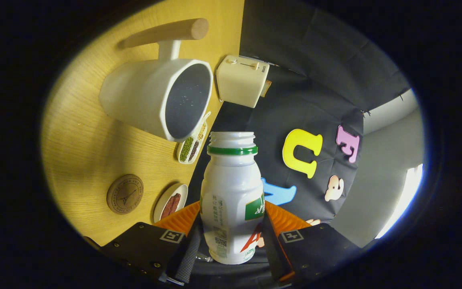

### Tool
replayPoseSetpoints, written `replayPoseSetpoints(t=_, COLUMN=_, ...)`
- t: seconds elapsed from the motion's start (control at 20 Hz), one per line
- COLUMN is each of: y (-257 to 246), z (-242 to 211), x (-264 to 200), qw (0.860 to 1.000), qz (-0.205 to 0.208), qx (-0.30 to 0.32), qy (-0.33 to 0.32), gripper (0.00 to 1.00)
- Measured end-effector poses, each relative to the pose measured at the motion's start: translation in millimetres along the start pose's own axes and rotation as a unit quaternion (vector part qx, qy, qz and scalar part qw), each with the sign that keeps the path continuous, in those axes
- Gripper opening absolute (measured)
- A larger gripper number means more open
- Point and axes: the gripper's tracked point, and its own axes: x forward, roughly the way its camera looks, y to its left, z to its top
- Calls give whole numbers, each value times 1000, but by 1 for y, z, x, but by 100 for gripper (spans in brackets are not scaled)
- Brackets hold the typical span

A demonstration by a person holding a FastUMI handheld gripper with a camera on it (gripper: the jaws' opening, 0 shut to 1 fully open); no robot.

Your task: Take the bottle from table, then pour the juice into the cup, finally place the bottle on the coaster

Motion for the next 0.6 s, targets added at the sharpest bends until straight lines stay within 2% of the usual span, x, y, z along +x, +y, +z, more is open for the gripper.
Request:
replayPoseSetpoints(t=0.35, y=3, z=-14, x=-5, qw=993, qz=21, qx=119, qy=-1, gripper=72)
replayPoseSetpoints(t=0.6, y=5, z=-24, x=-8, qw=976, qz=27, qx=215, qy=-4, gripper=72)
